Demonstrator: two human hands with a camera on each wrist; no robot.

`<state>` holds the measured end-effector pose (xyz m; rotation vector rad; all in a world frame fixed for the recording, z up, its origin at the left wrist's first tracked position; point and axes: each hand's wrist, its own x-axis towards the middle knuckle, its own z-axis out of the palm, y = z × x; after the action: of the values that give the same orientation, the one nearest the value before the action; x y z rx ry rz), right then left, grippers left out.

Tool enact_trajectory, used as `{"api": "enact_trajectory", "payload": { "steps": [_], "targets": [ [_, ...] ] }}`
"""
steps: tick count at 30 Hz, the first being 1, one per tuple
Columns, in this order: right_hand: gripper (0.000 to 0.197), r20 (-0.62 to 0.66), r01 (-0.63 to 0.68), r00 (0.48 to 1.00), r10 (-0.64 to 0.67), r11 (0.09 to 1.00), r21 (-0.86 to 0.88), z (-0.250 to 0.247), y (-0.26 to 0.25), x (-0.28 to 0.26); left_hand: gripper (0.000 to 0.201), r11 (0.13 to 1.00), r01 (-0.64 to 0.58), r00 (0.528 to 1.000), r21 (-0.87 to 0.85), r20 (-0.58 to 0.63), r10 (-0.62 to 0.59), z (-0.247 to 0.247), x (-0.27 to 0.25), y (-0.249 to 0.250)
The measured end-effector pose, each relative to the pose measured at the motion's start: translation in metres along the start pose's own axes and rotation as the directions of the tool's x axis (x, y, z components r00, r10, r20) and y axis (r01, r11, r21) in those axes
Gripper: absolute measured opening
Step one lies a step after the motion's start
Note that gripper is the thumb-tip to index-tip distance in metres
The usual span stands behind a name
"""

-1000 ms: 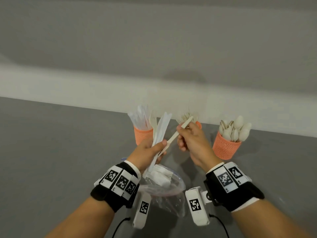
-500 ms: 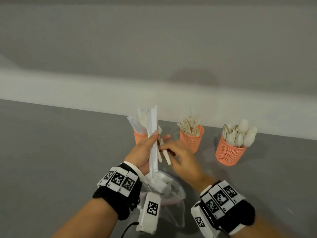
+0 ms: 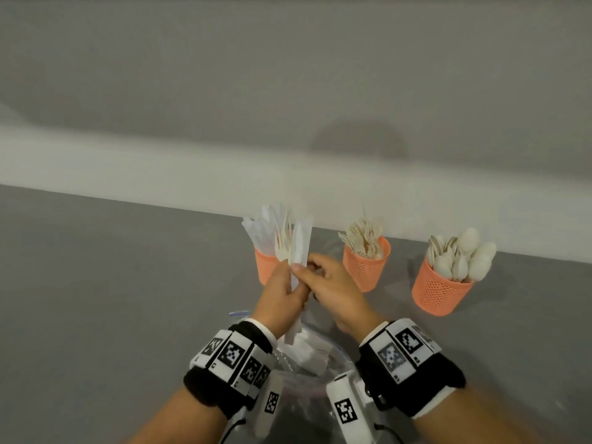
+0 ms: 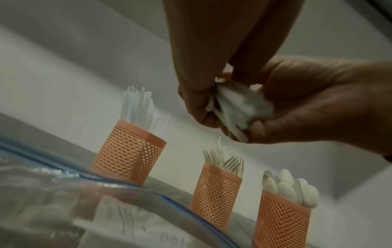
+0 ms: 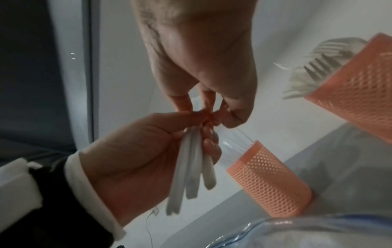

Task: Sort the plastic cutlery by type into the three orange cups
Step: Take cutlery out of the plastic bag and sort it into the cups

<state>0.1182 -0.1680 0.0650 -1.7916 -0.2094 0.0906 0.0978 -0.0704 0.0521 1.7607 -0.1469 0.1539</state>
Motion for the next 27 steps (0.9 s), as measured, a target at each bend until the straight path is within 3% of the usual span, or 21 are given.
{"api": "enact_trajectory", "payload": {
  "steps": [2,5,8,11,13,17,19,23,27],
  "targets": [
    [0.017,-0.047,-0.057,0.997,0.06,0.996,0.066,0.004,-0.003,0.003,0.019,1.0,-0.004,0.999,-0.013,0.048,0.004,-0.008,0.004,0.0],
    [0.015,-0.06,-0.147,0.985,0.159,0.975,0.166,0.011,-0.01,0.009,0.019,0.985,0.104,0.99,-0.141,0.107,-0.09,-0.021,0.008,-0.002],
    [0.016,-0.021,-0.219,0.971,0.238,0.923,0.318,0.016,-0.016,0.015,0.026,0.969,0.175,0.983,-0.175,0.088,-0.162,-0.033,0.014,-0.006],
    [0.019,-0.019,-0.21,0.972,0.233,0.904,0.373,0.019,-0.022,0.02,0.026,0.976,0.176,0.984,-0.127,0.047,-0.171,-0.042,0.022,-0.01],
    [0.016,-0.097,-0.15,0.976,0.196,0.923,0.353,0.017,-0.028,0.028,0.024,0.977,0.18,0.984,-0.115,0.001,-0.181,-0.051,0.029,-0.013],
    [0.015,-0.328,0.046,0.944,-0.012,0.994,0.096,-0.002,-0.041,0.059,0.019,0.973,0.16,0.979,-0.167,-0.101,-0.178,-0.079,0.042,-0.02],
    [0.015,-0.379,0.127,0.918,-0.117,0.992,0.003,-0.006,-0.044,0.076,0.02,0.98,0.122,0.984,-0.156,-0.108,-0.14,-0.092,0.045,-0.021],
    [0.009,-0.311,0.163,0.925,-0.219,0.967,-0.195,0.012,-0.029,0.104,0.028,0.982,0.03,0.996,-0.188,-0.073,-0.044,-0.101,0.044,-0.017],
    [0.01,-0.171,0.047,0.975,-0.143,0.883,-0.467,0.029,0.01,0.119,0.03,0.963,0.012,0.993,-0.27,-0.107,-0.042,-0.105,0.046,-0.018]
  ]
}}
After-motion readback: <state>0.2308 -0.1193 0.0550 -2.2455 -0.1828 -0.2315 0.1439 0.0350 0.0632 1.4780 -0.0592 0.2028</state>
